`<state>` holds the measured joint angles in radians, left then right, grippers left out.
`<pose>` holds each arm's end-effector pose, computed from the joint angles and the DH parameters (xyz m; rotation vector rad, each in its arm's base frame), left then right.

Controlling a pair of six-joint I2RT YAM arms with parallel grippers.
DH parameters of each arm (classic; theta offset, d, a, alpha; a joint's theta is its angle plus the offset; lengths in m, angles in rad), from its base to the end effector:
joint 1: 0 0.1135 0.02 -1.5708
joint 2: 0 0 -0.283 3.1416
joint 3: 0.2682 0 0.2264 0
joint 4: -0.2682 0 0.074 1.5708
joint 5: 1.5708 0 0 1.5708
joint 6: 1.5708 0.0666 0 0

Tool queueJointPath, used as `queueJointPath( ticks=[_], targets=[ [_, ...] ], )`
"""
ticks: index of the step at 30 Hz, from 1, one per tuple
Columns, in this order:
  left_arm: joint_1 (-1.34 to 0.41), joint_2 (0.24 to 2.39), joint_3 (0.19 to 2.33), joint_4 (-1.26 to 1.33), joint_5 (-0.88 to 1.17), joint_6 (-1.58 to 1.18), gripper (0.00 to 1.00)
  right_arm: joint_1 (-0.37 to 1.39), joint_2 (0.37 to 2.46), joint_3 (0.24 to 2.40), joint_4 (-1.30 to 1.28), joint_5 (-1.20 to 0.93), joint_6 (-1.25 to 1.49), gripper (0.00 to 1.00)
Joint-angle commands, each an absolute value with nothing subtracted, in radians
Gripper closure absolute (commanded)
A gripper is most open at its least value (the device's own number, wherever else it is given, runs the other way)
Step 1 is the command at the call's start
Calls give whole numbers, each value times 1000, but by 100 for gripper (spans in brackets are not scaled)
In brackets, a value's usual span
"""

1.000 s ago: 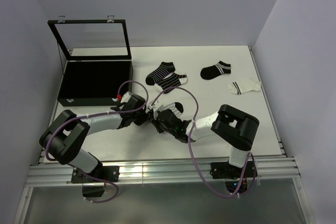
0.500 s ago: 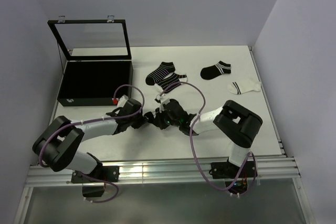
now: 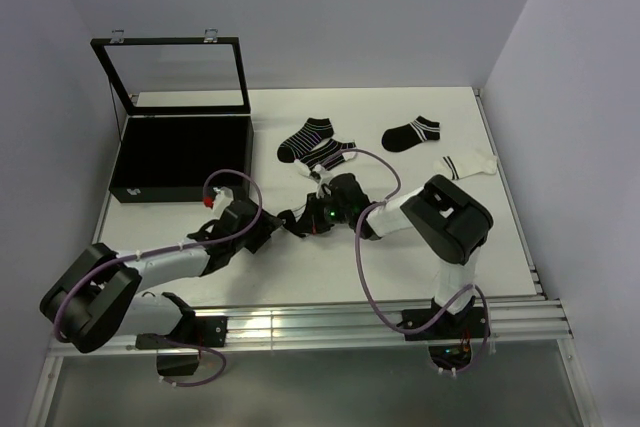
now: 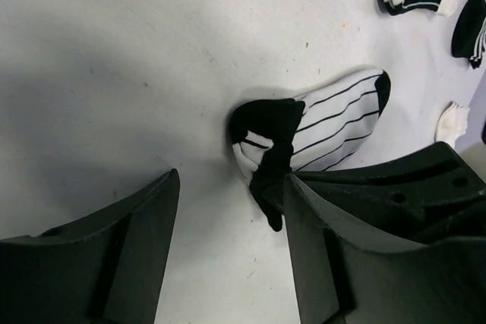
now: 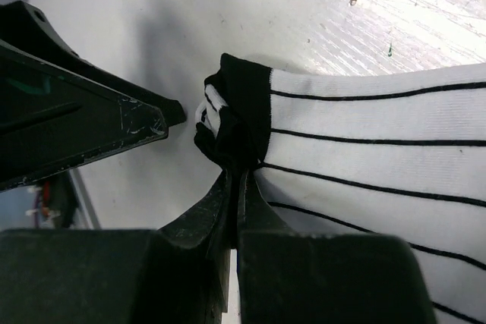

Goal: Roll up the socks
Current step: Roll the sock at the center of the board.

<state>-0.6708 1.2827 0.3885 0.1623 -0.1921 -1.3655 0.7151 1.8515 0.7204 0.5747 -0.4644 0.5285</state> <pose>0.1855 -0.1310 0.1590 -0.9248 2.2480 -0.7989 0.2515 0.2579 0.1429 -0.5142 2.2578 1.1844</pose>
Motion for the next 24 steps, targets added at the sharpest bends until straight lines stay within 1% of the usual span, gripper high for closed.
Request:
queueJointPath(
  ticks=[1,5,7,13,17,24],
  targets=[
    [-670,1304,357,273,-203,-1353,37,684,1907,739,560,-580,595,100],
    [-675,1356,360,328,-187,-1338,39,657,1947,753,561,-630,633,100],
    [-673,1380,364,347,-179,-1328,42,646,1959,756,575,-661,652,100],
    [-673,1411,353,391,-178,-1301,44,612,2011,759,613,-724,732,100],
    [-675,1417,345,405,-166,-1286,50,600,2036,765,617,-742,747,100],
    [-675,1391,319,405,-176,-1264,50,584,2071,767,647,-775,790,100]
  ],
)
